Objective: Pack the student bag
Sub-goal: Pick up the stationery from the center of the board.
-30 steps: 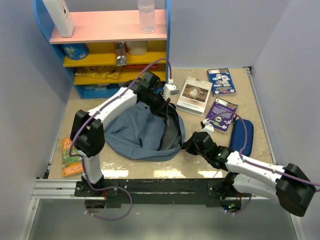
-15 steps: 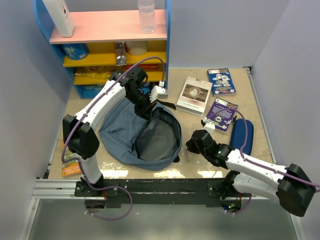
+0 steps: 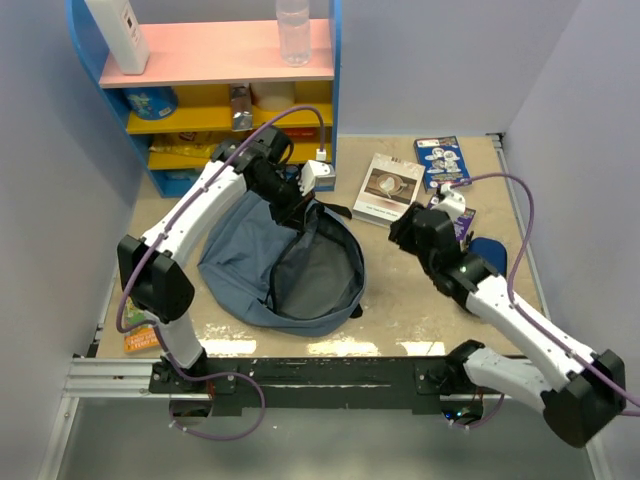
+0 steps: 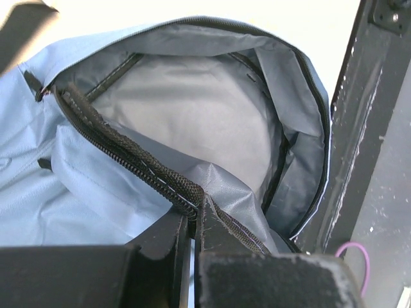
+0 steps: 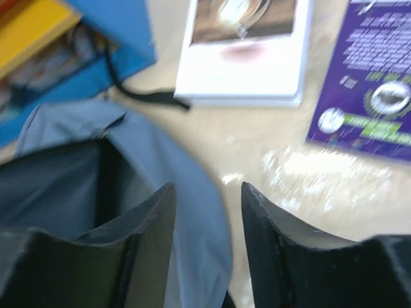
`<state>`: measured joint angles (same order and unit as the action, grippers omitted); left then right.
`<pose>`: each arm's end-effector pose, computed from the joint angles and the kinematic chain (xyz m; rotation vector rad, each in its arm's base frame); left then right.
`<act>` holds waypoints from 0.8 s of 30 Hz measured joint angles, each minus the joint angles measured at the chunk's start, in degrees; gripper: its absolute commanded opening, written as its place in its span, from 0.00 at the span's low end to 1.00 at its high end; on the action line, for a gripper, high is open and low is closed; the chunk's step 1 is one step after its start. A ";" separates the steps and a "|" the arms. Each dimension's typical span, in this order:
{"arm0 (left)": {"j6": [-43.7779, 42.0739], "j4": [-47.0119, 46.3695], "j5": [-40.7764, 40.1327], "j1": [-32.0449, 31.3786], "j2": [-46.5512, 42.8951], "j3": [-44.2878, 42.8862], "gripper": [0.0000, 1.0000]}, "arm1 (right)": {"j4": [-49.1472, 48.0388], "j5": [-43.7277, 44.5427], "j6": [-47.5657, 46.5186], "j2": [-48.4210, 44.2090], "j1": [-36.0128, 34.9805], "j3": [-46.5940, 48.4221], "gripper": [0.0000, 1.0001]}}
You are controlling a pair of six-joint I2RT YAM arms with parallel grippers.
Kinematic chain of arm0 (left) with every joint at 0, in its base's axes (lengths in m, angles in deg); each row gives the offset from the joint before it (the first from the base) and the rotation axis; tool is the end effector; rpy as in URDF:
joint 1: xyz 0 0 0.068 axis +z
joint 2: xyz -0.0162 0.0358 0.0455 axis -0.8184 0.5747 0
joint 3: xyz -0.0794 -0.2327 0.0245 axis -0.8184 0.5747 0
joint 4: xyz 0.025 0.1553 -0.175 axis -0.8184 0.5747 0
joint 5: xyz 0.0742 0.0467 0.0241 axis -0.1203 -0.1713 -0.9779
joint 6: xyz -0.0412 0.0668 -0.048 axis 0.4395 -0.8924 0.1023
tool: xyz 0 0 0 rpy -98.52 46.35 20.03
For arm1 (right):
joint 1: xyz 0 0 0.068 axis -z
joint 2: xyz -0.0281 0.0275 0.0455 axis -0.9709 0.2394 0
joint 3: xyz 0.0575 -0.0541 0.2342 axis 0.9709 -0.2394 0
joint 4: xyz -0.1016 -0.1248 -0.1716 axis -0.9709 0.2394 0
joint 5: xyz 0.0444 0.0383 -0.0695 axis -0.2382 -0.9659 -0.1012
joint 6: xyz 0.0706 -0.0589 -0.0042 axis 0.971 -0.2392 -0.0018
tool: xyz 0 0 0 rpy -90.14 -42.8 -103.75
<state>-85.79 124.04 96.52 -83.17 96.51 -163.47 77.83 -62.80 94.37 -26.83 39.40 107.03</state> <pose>0.2746 -0.2024 0.2751 1.4596 2.2086 -0.8370 0.2103 0.1099 0.2494 0.4471 1.9809 0.4299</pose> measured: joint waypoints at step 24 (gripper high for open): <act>2.91 -10.86 0.26 0.00 -9.62 14.67 0.00 | -8.50 -17.18 -5.77 45.00 28.63 23.43 0.41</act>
<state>-82.89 113.18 96.78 -83.17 86.90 -148.80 69.33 -79.98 88.60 18.17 68.03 130.46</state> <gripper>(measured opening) 0.046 0.400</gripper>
